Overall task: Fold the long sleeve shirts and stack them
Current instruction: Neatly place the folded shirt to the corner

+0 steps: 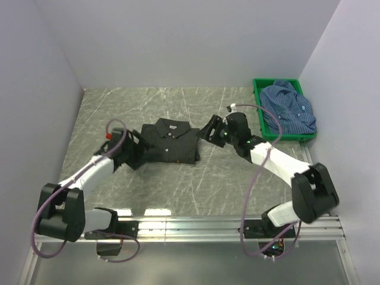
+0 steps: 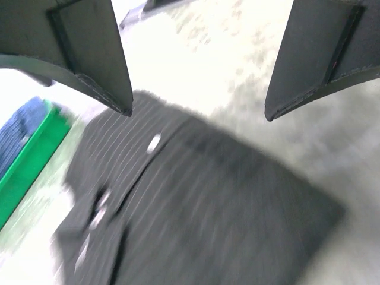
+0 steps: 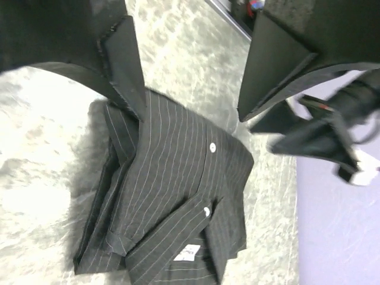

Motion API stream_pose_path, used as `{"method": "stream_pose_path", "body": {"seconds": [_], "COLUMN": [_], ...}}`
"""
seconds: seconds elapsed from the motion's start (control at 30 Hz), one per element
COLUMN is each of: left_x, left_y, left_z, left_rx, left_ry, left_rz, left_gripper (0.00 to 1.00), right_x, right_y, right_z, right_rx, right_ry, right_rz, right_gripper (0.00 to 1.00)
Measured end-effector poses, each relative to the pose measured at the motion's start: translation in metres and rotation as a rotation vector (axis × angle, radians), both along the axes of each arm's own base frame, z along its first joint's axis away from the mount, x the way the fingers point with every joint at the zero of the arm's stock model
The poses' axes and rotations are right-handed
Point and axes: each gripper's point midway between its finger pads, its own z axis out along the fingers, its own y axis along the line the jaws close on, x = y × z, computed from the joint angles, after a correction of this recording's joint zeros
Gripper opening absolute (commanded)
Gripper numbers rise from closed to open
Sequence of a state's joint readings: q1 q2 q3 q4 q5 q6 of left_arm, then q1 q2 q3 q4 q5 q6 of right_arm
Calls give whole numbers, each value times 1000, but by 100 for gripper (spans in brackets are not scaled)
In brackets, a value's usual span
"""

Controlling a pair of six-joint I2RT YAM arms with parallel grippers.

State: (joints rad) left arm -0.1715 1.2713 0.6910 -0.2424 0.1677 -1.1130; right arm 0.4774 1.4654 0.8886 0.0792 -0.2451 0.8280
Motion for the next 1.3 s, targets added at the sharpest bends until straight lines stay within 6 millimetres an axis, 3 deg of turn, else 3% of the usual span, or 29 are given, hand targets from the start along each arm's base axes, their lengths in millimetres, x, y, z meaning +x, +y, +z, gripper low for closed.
{"method": "stream_pose_path", "body": {"seconds": [0.13, 0.2, 0.37, 0.5, 0.6, 0.63, 0.73, 0.9, 0.97, 1.07, 1.3], "left_x": [-33, -36, -14, -7, -7, -5, -3, 12, 27, 57, 151], "left_y": [-43, -54, -66, -76, -80, -82, -81, -78, -67, -32, 91], "left_z": [-22, -24, -21, -38, -55, -55, -63, -63, -61, -60, -59], "left_rx": [-51, -68, -93, -73, -64, -70, -62, -40, -32, -21, 38], "left_ry": [47, 40, -37, -35, 0, -4, 8, 15, 13, 28, 51], "left_rz": [-64, -63, 9, 38, 57, 62, 87, 113, 139, 208, 334], "left_gripper": [93, 92, 81, 70, 54, 42, 23, 20, 21, 22, 23], "right_x": [-21, -30, -50, -62, -66, -67, -68, -68, -68, -70, -73], "right_y": [-19, -27, -44, -52, -56, -57, -60, -65, -67, -72, -86], "right_z": [13, 17, 32, 37, 36, 36, 38, 39, 37, 34, 33], "right_rx": [-53, -74, -93, -87, -93, -96, -99, -111, -125, -157, -237], "right_ry": [-51, -66, -123, -149, -148, -149, -156, -164, -165, -165, -190], "right_rz": [2, 0, -10, -17, -20, -21, -24, -36, -38, -40, -47], "right_gripper": [73, 73, 73, 73, 73, 73, 73, 73, 73, 73, 72]}}
